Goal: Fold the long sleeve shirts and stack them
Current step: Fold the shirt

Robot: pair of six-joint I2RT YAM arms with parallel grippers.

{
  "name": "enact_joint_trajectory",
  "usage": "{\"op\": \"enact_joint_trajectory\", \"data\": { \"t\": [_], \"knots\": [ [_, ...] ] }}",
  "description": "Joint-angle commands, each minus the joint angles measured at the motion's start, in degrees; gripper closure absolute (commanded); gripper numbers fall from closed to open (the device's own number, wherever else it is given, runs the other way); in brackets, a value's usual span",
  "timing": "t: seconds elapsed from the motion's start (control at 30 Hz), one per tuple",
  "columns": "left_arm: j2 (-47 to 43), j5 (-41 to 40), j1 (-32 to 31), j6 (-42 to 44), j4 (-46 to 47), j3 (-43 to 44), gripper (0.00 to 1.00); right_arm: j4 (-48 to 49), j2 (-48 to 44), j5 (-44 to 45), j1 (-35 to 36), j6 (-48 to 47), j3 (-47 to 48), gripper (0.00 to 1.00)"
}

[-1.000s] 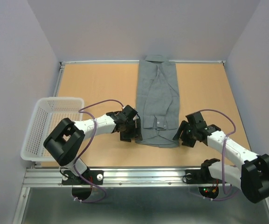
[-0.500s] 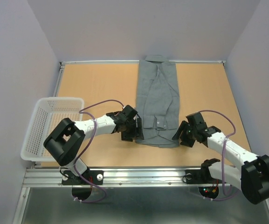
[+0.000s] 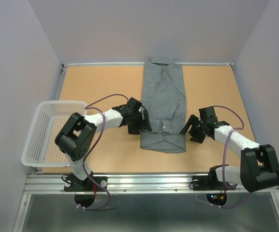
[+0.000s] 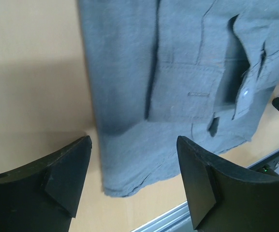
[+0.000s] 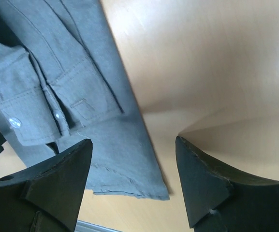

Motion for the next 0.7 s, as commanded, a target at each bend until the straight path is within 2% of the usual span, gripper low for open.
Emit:
{"op": "enact_joint_trajectory", "data": {
  "t": [0.0,0.23,0.43,0.67],
  "knots": [
    [3.16,-0.26,-0.19,2.03,0.07,1.5,0.19,4.44,3.59,-1.61,-0.5,-2.64,3.17,0.25],
    [6.68,-1.23,0.07,2.47,0.15,3.08,0.26,7.6,8.42,-1.97,-0.59,-3.61,3.96,0.29],
    [8.7,-2.55,0.07,2.73,-0.9,3.61,0.34,8.66,11.94,-0.74,-0.59,-5.28,3.96,0.38],
    [10.29,-2.46,0.16,2.73,-1.6,2.65,0.48,8.57,14.4,-0.82,-0.59,-7.21,2.47,0.49]
  ]
}}
